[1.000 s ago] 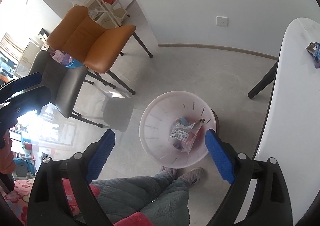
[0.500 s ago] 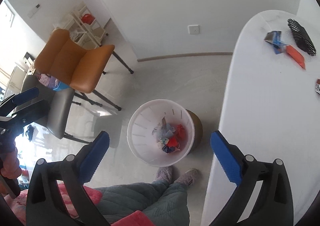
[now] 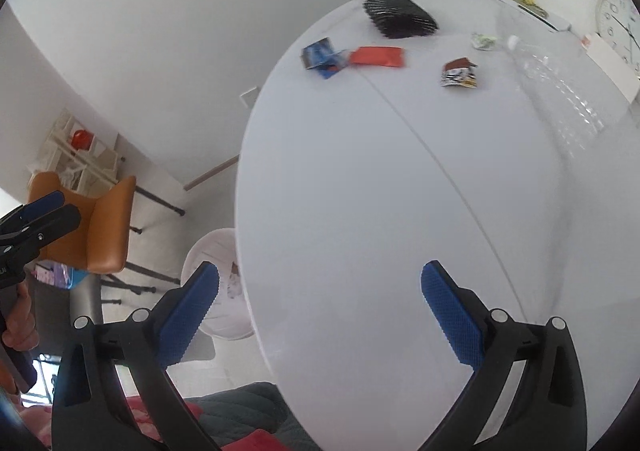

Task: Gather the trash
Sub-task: 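Move both tools back over the table toward the blue box and snack wrapper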

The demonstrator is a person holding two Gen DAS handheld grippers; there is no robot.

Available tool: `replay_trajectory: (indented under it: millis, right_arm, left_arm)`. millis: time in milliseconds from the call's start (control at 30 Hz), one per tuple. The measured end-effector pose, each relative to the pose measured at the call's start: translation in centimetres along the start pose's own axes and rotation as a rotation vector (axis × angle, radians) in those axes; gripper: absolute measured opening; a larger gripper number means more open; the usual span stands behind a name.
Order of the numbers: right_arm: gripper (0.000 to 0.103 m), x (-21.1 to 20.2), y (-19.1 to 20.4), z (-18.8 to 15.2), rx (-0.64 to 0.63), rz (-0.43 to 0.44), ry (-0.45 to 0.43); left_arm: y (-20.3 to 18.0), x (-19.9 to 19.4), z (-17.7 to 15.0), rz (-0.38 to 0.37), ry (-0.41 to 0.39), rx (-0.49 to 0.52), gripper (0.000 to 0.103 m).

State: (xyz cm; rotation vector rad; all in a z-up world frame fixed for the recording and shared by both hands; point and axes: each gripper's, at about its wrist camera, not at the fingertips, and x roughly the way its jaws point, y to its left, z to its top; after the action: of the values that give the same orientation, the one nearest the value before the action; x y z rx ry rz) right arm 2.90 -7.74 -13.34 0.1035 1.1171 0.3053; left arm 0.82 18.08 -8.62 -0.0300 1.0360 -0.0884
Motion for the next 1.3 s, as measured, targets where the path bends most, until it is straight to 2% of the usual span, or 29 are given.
replay_trajectory:
  millis: [233, 433, 600, 700, 933, 1133, 1300]
  right_arm:
    - [0.1, -1.4, -7.9, 2.5, 0.058, -0.012, -0.051]
    - [0.1, -1.4, -11.3, 5.5, 0.052, -0.013, -0.085]
    - [0.1, 0.1, -13.1, 8.2, 0.087, 0.0, -0.089]
    - [0.1, 1.1, -13.6, 9.7, 0.112, -0.001, -0.089]
    - [0.1, 4.4, -14.7, 13.2, 0.186, -0.024, -0.067]
    - [0.1, 7.6, -15.5, 16.6, 0.219, -0.079, -0.067]
    - [0.1, 10.3, -16.4, 18.7, 0.256, -0.136, -0.062]
  left_arm:
    - [-5.3, 2.6, 4.2, -0.002, -0.034, 0.047, 0.095]
    - [-8.0, 5.1, 8.0, -0.006, -0.039, 0.056, 0.095]
    - [-8.6, 8.7, 11.1, 0.028, -0.016, 0.071, 0.095]
    - [-7.9, 11.4, 13.2, 0.027, 0.02, 0.015, 0.095]
    - [-6.6, 17.8, 18.5, 0.003, 0.094, -0.254, 0.095]
    - [-7.8, 23.7, 22.2, 0.058, 0.138, -0.369, 0.095]
    - [-7.7, 27.1, 23.1, 0.118, 0.174, -0.497, 0.095]
